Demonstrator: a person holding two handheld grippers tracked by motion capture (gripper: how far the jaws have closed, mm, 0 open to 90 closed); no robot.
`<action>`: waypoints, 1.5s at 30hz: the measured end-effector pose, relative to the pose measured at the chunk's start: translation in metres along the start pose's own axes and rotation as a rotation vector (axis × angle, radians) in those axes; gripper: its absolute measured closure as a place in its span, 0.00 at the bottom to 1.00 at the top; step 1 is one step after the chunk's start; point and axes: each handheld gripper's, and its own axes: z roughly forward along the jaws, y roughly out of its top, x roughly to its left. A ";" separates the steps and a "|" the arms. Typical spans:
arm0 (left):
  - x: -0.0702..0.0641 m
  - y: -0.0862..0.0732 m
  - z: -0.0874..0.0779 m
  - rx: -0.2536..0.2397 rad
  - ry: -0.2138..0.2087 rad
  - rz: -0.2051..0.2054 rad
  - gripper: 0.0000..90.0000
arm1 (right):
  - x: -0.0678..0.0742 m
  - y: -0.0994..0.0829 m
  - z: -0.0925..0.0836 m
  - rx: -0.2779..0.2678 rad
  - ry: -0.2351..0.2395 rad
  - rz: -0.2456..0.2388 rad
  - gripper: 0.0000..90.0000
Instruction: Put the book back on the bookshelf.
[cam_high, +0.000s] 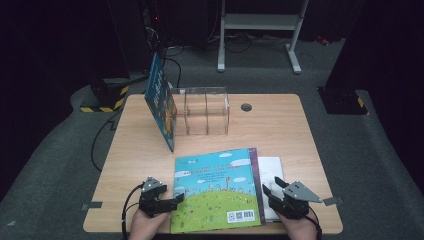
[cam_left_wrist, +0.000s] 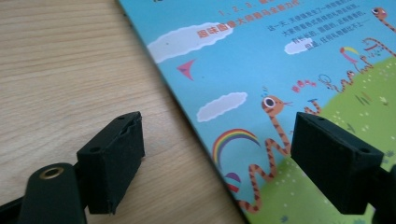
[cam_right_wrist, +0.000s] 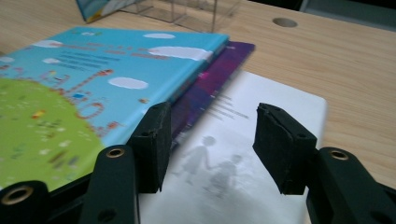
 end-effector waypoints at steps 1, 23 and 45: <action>-0.002 0.000 0.000 0.001 -0.004 0.010 0.20 | 0.003 0.002 0.000 -0.003 0.010 -0.004 0.50; -0.023 -0.001 0.009 0.010 -0.056 0.032 0.18 | 0.035 0.011 0.012 0.088 0.097 -0.003 0.39; -0.054 0.012 0.036 0.005 -0.137 0.092 0.20 | 0.007 0.010 0.004 0.125 0.051 0.136 0.28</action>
